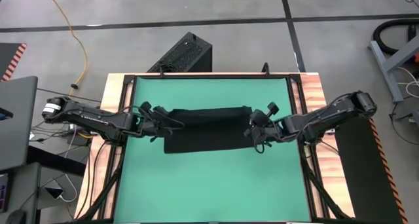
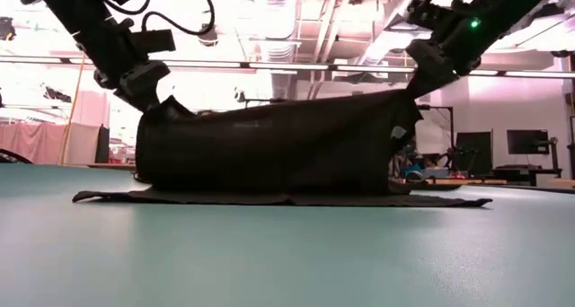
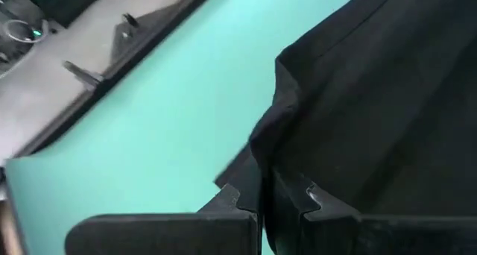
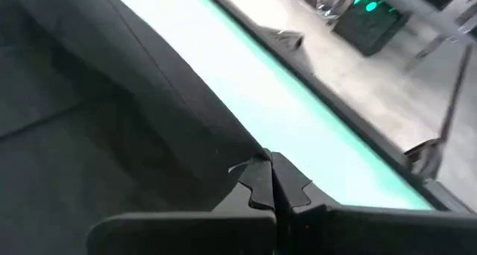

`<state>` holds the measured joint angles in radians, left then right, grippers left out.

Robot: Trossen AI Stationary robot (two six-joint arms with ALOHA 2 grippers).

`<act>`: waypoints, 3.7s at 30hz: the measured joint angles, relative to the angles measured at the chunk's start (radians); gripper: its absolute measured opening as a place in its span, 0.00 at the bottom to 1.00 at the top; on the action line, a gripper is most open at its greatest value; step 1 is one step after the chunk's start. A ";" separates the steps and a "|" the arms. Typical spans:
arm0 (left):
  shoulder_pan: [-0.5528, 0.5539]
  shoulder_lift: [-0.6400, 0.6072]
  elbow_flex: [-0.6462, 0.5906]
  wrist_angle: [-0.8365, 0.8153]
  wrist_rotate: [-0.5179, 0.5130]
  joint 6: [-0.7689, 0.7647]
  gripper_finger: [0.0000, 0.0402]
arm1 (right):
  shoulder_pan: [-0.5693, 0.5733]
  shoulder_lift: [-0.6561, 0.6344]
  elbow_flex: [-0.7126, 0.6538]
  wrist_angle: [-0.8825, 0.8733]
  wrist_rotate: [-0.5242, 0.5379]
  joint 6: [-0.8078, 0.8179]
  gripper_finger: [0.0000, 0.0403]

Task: Roll towel
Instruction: Roll the black towel

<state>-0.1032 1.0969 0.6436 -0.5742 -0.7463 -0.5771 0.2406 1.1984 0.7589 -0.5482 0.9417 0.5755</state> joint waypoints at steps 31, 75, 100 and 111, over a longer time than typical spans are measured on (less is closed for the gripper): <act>-0.114 0.000 -0.076 0.244 0.115 0.183 0.37 | 0.194 0.001 0.000 -0.080 -0.339 0.096 0.29; 0.303 0.198 -0.277 0.626 0.508 0.462 0.32 | 0.193 0.001 0.001 -0.064 -0.345 0.060 0.30; 0.186 0.192 -0.175 0.561 0.490 0.427 0.00 | 0.189 0.001 0.001 -0.061 -0.285 0.071 0.30; -0.030 0.192 -0.175 0.428 0.462 0.240 0.00 | 0.168 0.046 0.001 0.017 -0.264 0.075 0.30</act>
<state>-0.1335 1.2892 0.4690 -0.1460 -0.2842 -0.3370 0.4082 1.2446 0.7601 -0.5310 0.6779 0.6506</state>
